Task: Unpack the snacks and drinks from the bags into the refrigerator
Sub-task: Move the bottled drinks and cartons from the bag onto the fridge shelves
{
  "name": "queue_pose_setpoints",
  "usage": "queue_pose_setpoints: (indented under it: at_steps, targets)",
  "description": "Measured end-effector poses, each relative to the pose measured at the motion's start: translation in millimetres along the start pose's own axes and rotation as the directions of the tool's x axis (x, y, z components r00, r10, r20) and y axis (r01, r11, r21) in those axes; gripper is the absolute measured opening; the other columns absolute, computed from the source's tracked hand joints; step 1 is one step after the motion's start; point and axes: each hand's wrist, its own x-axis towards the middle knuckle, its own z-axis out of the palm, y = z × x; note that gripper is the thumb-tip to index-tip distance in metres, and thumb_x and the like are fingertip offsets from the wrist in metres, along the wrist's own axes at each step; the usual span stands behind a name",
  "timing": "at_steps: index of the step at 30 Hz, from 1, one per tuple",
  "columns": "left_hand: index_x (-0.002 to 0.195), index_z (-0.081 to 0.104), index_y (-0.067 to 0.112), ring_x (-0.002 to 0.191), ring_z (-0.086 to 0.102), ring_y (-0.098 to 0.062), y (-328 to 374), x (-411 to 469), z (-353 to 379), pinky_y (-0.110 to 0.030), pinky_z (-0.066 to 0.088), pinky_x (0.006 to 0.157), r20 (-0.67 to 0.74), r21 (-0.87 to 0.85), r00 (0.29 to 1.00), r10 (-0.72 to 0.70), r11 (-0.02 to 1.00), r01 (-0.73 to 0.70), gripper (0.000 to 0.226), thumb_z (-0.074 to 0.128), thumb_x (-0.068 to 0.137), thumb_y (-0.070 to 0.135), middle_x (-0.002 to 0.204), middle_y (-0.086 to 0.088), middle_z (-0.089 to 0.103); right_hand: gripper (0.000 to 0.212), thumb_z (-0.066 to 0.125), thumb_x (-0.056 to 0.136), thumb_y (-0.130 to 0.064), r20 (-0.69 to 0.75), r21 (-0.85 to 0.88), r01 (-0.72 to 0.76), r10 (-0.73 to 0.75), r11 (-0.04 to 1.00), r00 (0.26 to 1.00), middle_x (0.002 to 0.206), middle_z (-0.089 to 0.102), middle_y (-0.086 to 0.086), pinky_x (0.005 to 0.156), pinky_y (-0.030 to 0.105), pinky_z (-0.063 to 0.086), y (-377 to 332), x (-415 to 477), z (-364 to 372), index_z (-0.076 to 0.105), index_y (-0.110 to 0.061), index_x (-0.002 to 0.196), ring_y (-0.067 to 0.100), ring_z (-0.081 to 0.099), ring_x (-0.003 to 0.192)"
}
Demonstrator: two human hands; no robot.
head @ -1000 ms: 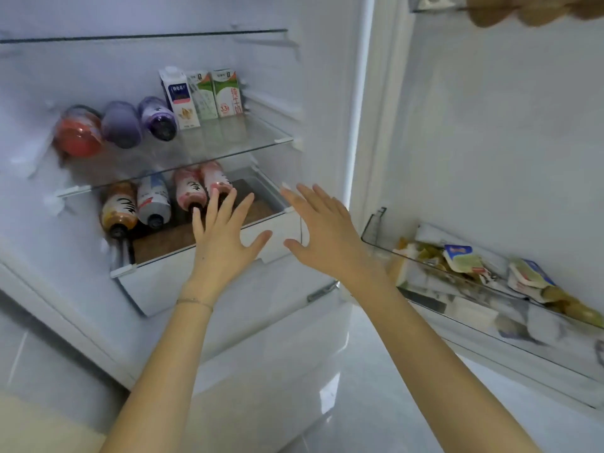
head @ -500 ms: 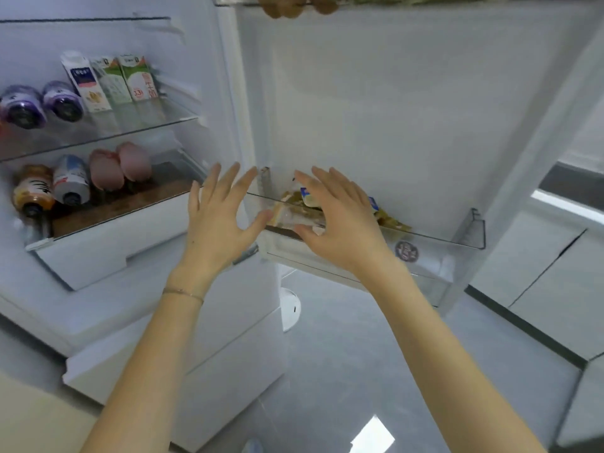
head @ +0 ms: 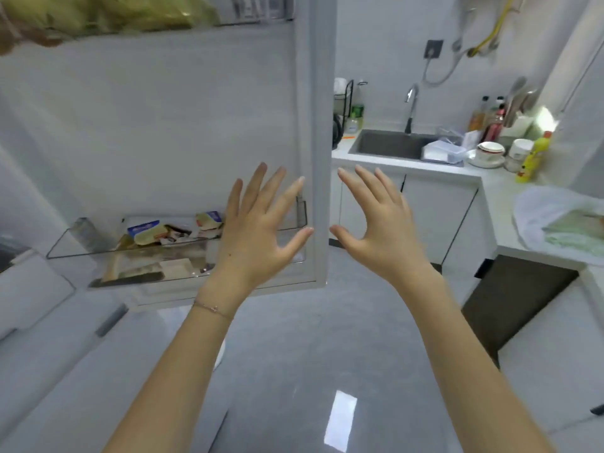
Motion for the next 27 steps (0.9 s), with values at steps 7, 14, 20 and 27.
queue_pose_setpoints:
  at_steps: [7, 14, 20, 27]
  targets:
    - [0.152, 0.03, 0.026, 0.15, 0.008, -0.024, 87.1, 57.9, 62.3, -0.042, 0.007, 0.121, 0.011, -0.207, 0.953, 0.304, 0.933, -0.295, 0.068, 0.041, 0.093, 0.059, 0.16, -0.003, 0.024, 0.079, 0.063, 0.088, -0.042, -0.05, -0.193, -0.331, 0.328, 0.924, 0.943, 0.161, 0.015, -0.006, 0.119, 0.044, 0.007, 76.0, -39.1, -51.8, 0.018, -0.038, 0.152, 0.019, 0.004, 0.149]
    - [0.154, 0.019, 0.032, 0.151, 0.003, -0.022, 171.4, 102.5, 127.6, -0.049, 0.008, 0.121, 0.11, -0.332, 0.894, 0.434, 0.864, -0.379, 0.074, 0.028, 0.09, 0.068, 0.162, -0.001, 0.018, 0.079, 0.062, 0.087, -0.045, -0.164, -0.299, -0.54, 0.516, 0.786, 0.841, 0.162, 0.007, -0.006, 0.118, 0.043, 0.003, 148.0, -83.7, -97.2, 0.016, -0.041, 0.151, 0.019, -0.004, 0.149]
    - [0.154, 0.013, 0.036, 0.151, -0.001, -0.021, 251.1, 145.4, 184.2, -0.052, 0.002, 0.121, 0.125, -0.334, 0.863, 0.49, 0.84, -0.428, 0.075, 0.026, 0.089, 0.07, 0.162, 0.0, 0.016, 0.08, 0.063, 0.085, -0.048, -0.255, -0.312, -0.636, 0.583, 0.706, 0.772, 0.162, 0.005, -0.006, 0.119, 0.047, 0.005, 235.8, -102.8, -136.2, 0.017, -0.042, 0.15, 0.02, -0.006, 0.149]
    - [0.155, 0.011, 0.036, 0.15, -0.005, -0.021, 338.3, 202.3, 249.8, -0.048, -0.011, 0.117, 0.128, -0.34, 0.87, 0.476, 0.845, -0.412, 0.076, 0.029, 0.09, 0.071, 0.163, 0.0, 0.01, 0.081, 0.06, 0.086, -0.053, -0.241, -0.354, -0.672, 0.631, 0.65, 0.737, 0.162, -0.001, -0.007, 0.119, 0.048, 0.005, 344.6, -108.4, -180.9, 0.013, -0.042, 0.151, 0.02, -0.009, 0.149]
